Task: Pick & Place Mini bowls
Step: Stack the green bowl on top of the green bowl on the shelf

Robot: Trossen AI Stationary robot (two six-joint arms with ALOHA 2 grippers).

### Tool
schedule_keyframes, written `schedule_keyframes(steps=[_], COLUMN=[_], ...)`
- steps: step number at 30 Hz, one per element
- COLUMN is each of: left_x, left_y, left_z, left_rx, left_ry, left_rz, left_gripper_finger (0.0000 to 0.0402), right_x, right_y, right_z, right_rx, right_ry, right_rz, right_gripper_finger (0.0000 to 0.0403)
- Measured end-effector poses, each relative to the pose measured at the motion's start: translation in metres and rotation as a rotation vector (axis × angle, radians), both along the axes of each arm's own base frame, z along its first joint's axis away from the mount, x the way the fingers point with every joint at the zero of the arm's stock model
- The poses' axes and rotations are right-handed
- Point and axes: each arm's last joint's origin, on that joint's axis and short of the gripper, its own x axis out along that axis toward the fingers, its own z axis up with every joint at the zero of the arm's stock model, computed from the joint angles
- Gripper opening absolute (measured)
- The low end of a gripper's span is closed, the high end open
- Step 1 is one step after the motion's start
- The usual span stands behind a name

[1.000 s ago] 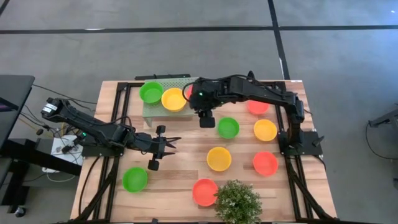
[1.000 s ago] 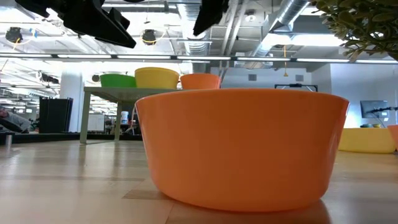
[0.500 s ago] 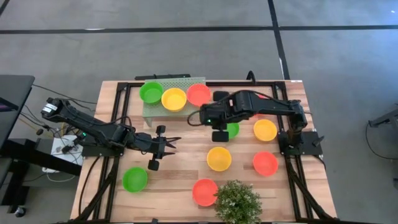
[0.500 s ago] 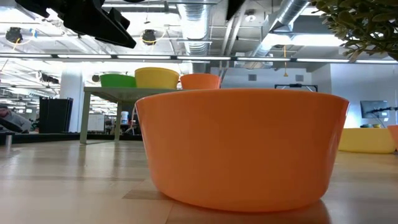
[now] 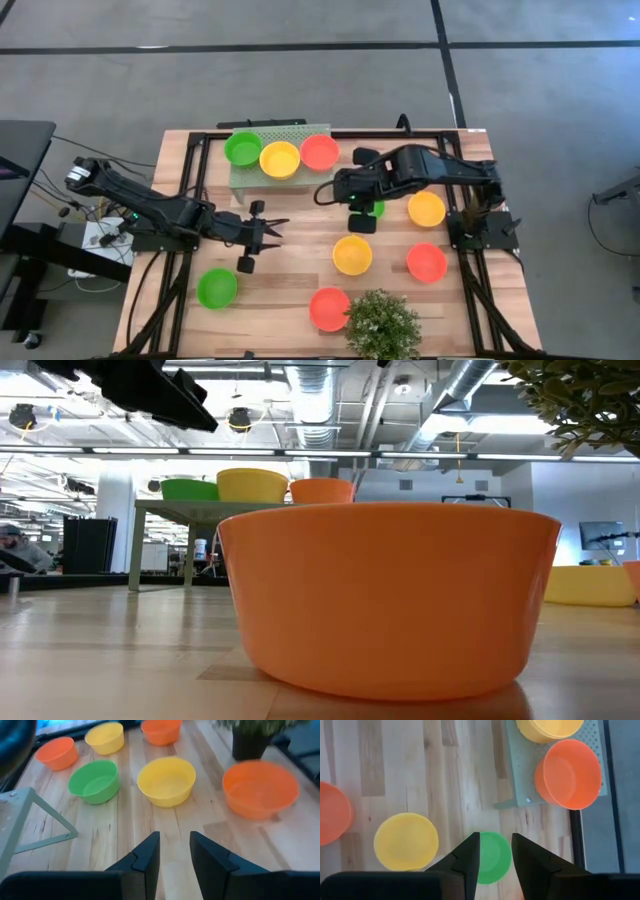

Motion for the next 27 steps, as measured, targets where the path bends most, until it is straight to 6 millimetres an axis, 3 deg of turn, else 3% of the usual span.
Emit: schedule_keyframes(steps=[8,14,17,21,27], left_x=[-0.030,-0.054,-0.060,-0.064,-0.062], left_y=[0.013,0.024,0.026,0.027,0.027], left_z=[0.029,0.020,0.014,0.013,0.017], left_rx=[-0.060,-0.085,-0.126,-0.152,-0.148], left_ry=[-0.129,-0.176,-0.182,-0.201,-0.237], left_rz=[0.082,0.139,0.162,0.169,0.158], left_gripper_finger=[0.0108,0.0108,0.0108,0.0108,0.0108], right_x=[-0.009,-0.062,-0.089,-0.114,-0.127], right_y=[0.001,-0.002,0.000,0.003,0.001], right_z=[0.007,0.050,0.052,0.023,-0.068], right_rx=[0.097,0.079,0.005,0.025,0.221], right_ry=[-0.007,-0.187,-0.257,-0.389,-0.552], right_rz=[0.041,-0.033,-0.095,-0.110,-0.011], right_gripper_finger=[0.0108,0.0108,0.0108,0.0108,0.0108])
